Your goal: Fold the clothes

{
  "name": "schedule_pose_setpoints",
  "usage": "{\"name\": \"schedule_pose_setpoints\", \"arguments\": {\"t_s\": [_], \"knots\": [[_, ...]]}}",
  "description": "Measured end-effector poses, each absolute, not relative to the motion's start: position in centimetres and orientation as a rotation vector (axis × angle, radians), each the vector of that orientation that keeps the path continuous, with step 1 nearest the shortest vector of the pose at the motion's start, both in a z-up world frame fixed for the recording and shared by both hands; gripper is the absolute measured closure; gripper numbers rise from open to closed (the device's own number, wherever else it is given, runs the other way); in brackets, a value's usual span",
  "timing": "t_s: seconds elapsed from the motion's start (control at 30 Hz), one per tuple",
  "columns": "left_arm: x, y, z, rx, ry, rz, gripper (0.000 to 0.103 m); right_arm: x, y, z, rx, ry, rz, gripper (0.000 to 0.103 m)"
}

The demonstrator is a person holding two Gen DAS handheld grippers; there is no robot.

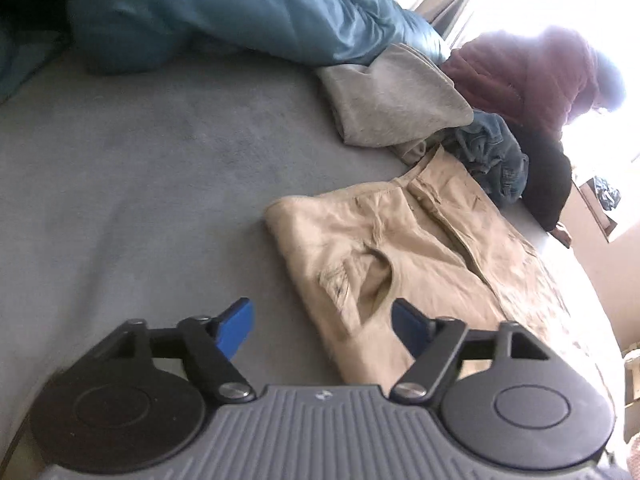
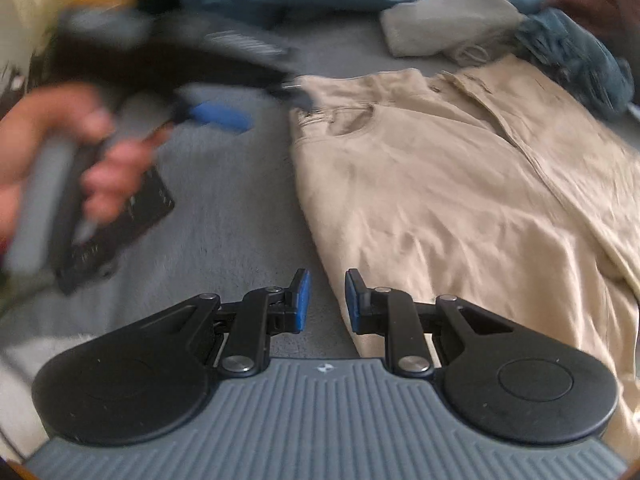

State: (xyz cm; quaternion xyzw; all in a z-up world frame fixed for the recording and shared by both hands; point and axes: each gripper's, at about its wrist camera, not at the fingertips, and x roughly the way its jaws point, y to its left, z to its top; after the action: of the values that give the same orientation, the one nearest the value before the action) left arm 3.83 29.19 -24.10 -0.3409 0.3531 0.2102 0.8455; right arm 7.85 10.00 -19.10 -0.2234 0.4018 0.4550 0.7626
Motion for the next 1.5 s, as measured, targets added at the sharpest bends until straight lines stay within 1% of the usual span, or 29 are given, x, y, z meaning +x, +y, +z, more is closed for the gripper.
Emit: {"name": "schedule_pose_setpoints", "arguments": {"t_s": [0.03,0.07,0.13,0.2,0.23,0.27,0.3,0.37,0.47,0.6,0.7,0.8,0.87,0.9,0.93,0.97,1.0,1.03,1.07,1.13,1.3,1.5], "knots": [[4.6,29.5,-24.7,-0.720,0.748,0.453,0.047,7.5,10.3,-19.4,-0.522,0.853,0.990,0.085],[5.3,29.7,-25.2,-0.721,0.751,0.463,0.055,7.4,10.5,-19.8,-0.549,0.840,0.983,0.085],[5.6,30.1,-25.5,-0.740,0.734,0.478,0.058,7.1,10.9,-20.5,-0.604,0.814,0.967,0.085],[5.8,30.4,-25.8,-0.761,0.716,0.492,0.063,7.4,11.0,-21.1,-0.613,0.817,0.955,0.089],[5.9,30.6,-25.9,-0.771,0.707,0.499,0.067,7.5,11.0,-21.4,-0.618,0.819,0.948,0.091],[5.9,30.8,-26.0,-0.781,0.698,0.505,0.074,7.6,10.9,-21.6,-0.618,0.816,0.946,0.096],[6.0,30.9,-26.1,-0.792,0.688,0.512,0.077,7.7,10.9,-21.7,-0.623,0.810,0.941,0.100],[6.2,31.3,-26.4,-0.812,0.670,0.526,0.090,8.1,10.6,-21.2,-0.592,0.816,0.944,0.103],[6.0,31.4,-25.8,-0.815,0.627,0.542,0.092,8.7,10.3,-20.1,-0.529,0.837,0.956,0.103],[6.1,31.2,-25.1,-0.778,0.599,0.558,0.092,9.5,9.7,-19.3,-0.416,0.892,0.976,0.103],[6.4,31.2,-26.7,-0.783,0.649,0.585,0.092,10.1,9.9,-21.3,-0.390,0.955,0.971,0.103],[6.1,30.8,-26.8,-0.754,0.644,0.586,0.091,10.7,10.1,-22.5,-0.352,1.005,0.966,0.102],[6.1,30.4,-26.5,-0.727,0.646,0.594,0.084,10.9,10.0,-22.4,-0.325,1.022,0.969,0.099],[6.1,30.3,-26.4,-0.718,0.647,0.598,0.083,10.9,9.8,-22.1,-0.305,1.025,0.973,0.096],[6.0,30.2,-26.3,-0.710,0.648,0.602,0.079,11.0,9.5,-21.8,-0.285,1.024,0.977,0.095],[5.9,30.2,-26.0,-0.710,0.647,0.612,0.069,11.0,9.2,-21.4,-0.266,1.024,0.980,0.092],[5.7,30.1,-25.7,-0.702,0.642,0.624,0.064,11.1,8.9,-21.1,-0.246,1.024,0.984,0.090],[5.5,30.0,-25.4,-0.694,0.638,0.636,0.055,11.5,8.6,-20.8,-0.222,1.019,0.988,0.089],[5.2,29.9,-25.1,-0.685,0.633,0.648,0.051,11.6,8.1,-20.3,-0.195,1.012,0.986,0.088],[4.9,29.6,-24.5,-0.665,0.625,0.668,0.048,12.0,7.2,-19.5,-0.146,0.997,0.976,0.087],[4.1,28.6,-23.1,-0.612,0.614,0.697,0.048,13.4,5.8,-17.9,-0.092,0.945,0.919,0.087],[5.4,26.4,-20.6,-0.470,0.532,0.626,0.050,15.9,5.2,-16.5,-0.067,0.864,0.899,0.087]]}}
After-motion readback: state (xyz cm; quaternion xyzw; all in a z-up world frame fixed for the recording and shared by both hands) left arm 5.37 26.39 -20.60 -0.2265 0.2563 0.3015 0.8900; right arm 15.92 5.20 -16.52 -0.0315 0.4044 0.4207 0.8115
